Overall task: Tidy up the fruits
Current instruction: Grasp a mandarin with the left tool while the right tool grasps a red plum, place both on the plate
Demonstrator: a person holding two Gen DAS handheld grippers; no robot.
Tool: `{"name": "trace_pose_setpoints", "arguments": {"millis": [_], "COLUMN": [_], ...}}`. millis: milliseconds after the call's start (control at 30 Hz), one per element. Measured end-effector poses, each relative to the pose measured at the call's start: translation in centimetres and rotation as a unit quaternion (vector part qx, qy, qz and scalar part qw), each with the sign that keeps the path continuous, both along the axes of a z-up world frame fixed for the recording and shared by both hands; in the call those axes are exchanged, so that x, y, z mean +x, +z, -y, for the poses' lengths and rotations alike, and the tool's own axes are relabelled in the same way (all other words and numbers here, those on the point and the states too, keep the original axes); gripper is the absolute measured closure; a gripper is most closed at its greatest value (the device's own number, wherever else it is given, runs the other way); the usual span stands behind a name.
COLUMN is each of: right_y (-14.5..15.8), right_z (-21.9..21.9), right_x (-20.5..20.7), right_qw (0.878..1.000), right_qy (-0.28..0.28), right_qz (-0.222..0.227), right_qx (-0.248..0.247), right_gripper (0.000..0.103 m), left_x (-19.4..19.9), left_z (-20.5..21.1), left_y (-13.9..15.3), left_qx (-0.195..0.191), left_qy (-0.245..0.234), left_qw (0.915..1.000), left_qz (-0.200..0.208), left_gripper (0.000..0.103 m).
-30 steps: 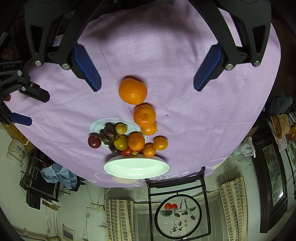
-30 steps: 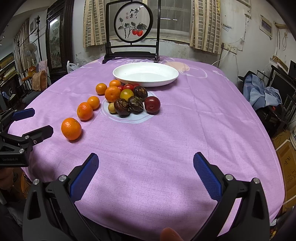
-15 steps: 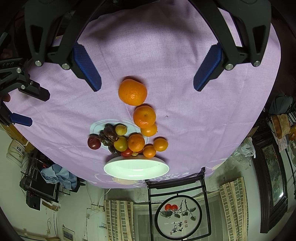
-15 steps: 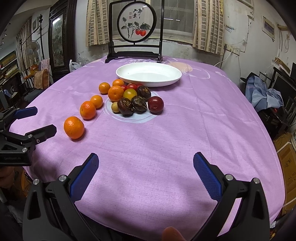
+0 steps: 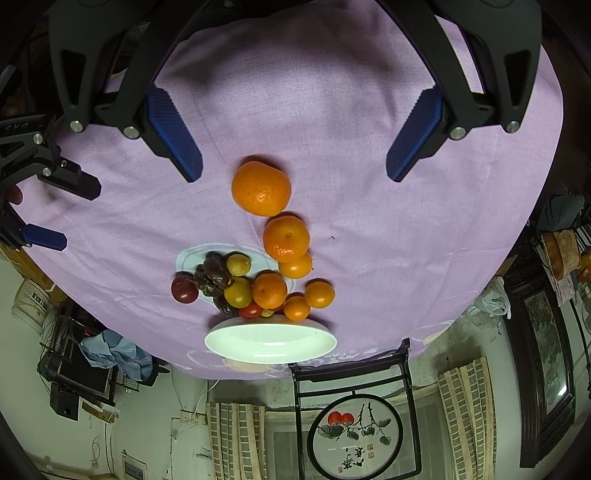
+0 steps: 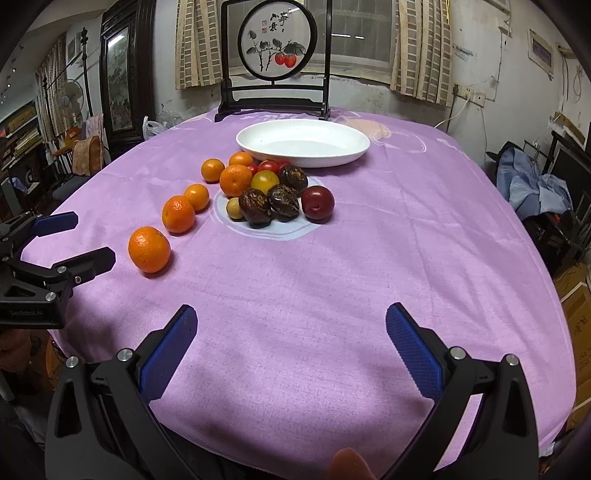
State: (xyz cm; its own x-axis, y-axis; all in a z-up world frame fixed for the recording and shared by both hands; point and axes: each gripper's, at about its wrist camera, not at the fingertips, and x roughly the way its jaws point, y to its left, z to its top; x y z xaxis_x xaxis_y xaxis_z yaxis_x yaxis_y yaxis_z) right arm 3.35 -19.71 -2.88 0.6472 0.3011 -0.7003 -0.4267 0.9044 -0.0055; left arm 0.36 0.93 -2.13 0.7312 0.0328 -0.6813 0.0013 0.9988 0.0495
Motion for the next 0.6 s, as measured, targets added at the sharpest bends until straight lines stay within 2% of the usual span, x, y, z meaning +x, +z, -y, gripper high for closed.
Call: {"name": "trace_pose_setpoints", "arguments": {"millis": [167,367,433,500,600], "right_y": [0.3,0.3,-0.4,-1.2,-2.0], "right_z": [0.0,-0.9,-1.5,-1.7,-1.3], "right_x": [1.4,6.6,8.8,10.9,13.4], "right_qw": [1.0,1.0,0.999,0.998,0.995], "right_qy": [0.024,0.026,0.033,0.032,0.029], "right_qz": [-0.001,-0.012,-0.027,-0.05,-0.09], "right_qx": [0.014,-0.002,-0.017,-0.019,0.017], "right_gripper": [0.001,0.002,0.02,0.029,0.04], "left_x": [0.2,-0.1,0.0,0.1,0.4], "left_z": [-0.9,-2.0,-2.3,-2.6,-2.7], "left_y": [-0.7,-1.5,-1.8,-2.1,-2.4], "left_qx": [-0.019,-0.042,-0.045,-0.05,-0.052], "left_qy": [-0.01,-0.031,-0.037,-0.045,-0.063], "left_qw": [0.9998,0.9986,0.9983,0.9977,0.9967], "left_qz": [-0.004,0.005,0.005,0.005,0.007], "left_gripper": [0.002,0.002,0.002,0.003,0.005]}}
